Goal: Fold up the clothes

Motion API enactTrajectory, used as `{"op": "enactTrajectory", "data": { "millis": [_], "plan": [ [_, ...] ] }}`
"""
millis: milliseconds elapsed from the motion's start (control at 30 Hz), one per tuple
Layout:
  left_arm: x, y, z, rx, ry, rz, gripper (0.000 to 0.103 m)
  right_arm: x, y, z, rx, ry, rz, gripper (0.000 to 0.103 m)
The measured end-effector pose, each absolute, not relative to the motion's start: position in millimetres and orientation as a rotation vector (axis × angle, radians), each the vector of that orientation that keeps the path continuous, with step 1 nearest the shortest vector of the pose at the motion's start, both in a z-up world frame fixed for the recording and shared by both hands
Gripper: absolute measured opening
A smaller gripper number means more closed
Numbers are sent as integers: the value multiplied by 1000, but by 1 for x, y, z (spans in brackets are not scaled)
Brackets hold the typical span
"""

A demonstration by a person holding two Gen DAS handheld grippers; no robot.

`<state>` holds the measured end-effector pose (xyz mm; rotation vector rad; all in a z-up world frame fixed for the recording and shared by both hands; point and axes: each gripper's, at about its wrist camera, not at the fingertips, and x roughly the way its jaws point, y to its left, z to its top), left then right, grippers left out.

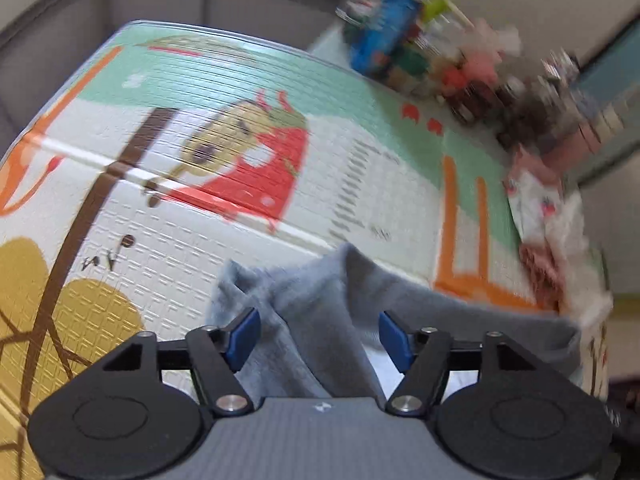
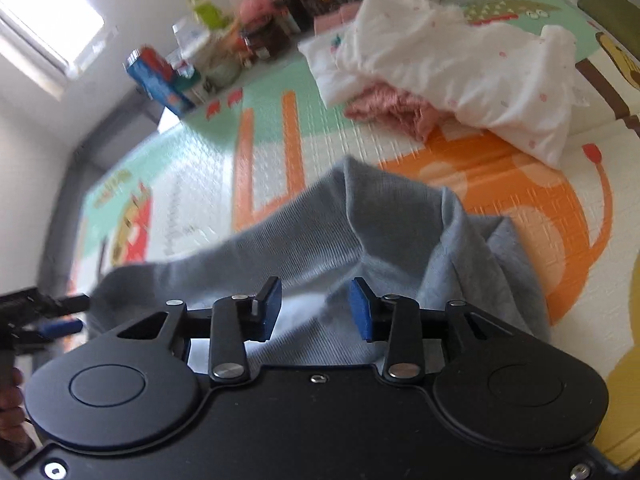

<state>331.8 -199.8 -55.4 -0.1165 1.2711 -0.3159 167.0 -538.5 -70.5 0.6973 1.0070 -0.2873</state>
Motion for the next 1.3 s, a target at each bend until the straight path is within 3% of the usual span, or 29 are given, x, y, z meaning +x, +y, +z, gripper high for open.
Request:
{"op": "enactTrajectory", "data": {
  "millis": [233,433,567,800,1000,1133,1200,1300],
  "plan": [
    [323,-253,-81,122,1395,-308,74,182,-519,-86,653,1107,-404,37],
    [324,-251,-98,119,1441,-260,49,192,-507,-98,544,1165,-503,33],
    [324,-239,-97,62,1435,-251,24,191,-505,-104,509,1179,-510,15],
    [325,-216,-76,-48,1403,-273,11,183,-518,-102,562,1158,-496,2],
    [322,-200,-56,-149,1364,-302,8,181,-528,-90,598,1134,-459,2],
    [324,-192,-42,-194,1329,-302,7,180,-535,-83,621,1118,-435,8],
    [324,-192,-39,-191,1324,-307,7,179,-539,-79,633,1109,-422,24],
    [322,-196,-41,-156,1330,-312,7,186,-535,-80,625,1118,-436,32]
  ]
}}
